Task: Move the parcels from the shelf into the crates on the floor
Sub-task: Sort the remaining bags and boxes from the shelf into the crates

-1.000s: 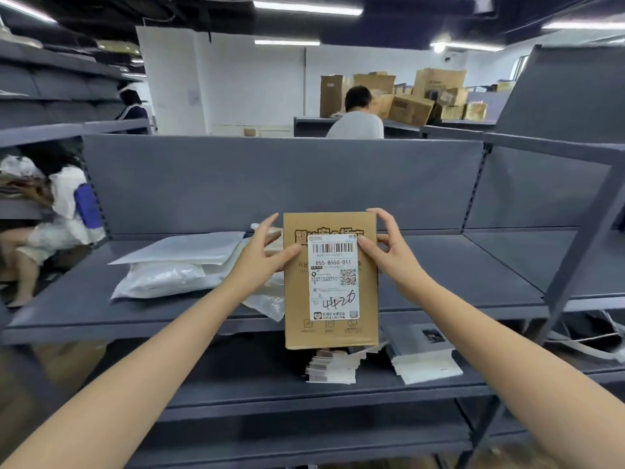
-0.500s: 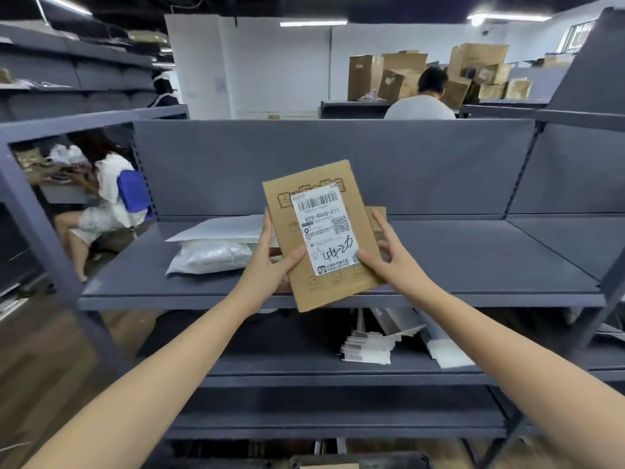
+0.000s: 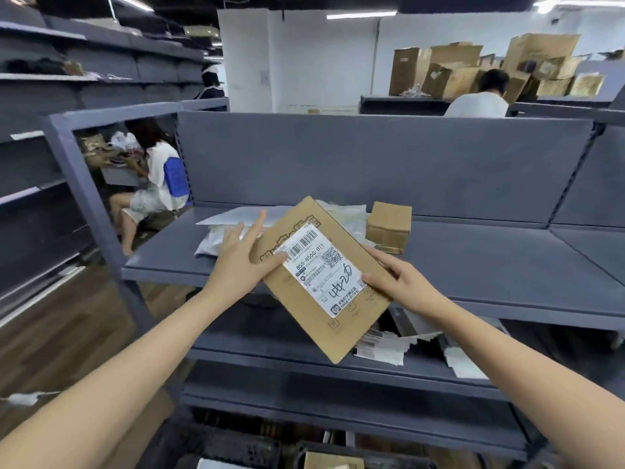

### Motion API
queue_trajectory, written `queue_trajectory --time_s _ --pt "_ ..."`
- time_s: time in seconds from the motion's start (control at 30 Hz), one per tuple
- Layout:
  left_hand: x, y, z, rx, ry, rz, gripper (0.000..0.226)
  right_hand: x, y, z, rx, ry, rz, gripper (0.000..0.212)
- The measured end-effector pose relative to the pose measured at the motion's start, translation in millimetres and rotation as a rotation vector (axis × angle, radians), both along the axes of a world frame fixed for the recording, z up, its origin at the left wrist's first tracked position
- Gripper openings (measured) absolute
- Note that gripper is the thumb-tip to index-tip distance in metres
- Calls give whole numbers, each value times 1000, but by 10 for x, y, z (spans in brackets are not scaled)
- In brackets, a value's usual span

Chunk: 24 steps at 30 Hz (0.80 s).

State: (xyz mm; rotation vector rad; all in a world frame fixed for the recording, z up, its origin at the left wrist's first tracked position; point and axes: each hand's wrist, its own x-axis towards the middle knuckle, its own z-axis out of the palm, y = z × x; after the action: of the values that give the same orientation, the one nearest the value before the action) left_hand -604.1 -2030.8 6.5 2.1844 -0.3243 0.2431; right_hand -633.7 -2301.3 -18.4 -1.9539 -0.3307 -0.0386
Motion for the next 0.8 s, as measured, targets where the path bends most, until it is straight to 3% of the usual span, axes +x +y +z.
queue_trajectory --time_s 0.13,0.3,0.43,0.57,0.6,0.7,0.8 --pt "-147 17 44 -16 172 -191 65 -106 -99 -27 -41 96 97 41" --pt "-359 -63 -202 -119 194 -148 65 -148 -154 -171 -25 102 16 34" --pt "-488 -146 -505 -135 216 -96 63 -243 -245 -459 15 148 -148 72" --pt "-570 -262 -802 -223 257 -44 62 -441 -395 -848 227 299 -85 103" --pt "-584 -296 -881 -235 277 -45 62 -487 -428 -929 216 306 -65 98" --pt "-637 -415 -1094 -202 301 -66 62 -629 -479 -1076 261 319 -60 55" --pt "-687 -532 -1251 -153 330 -84 61 -682 -563 -1208 289 355 -98 51"
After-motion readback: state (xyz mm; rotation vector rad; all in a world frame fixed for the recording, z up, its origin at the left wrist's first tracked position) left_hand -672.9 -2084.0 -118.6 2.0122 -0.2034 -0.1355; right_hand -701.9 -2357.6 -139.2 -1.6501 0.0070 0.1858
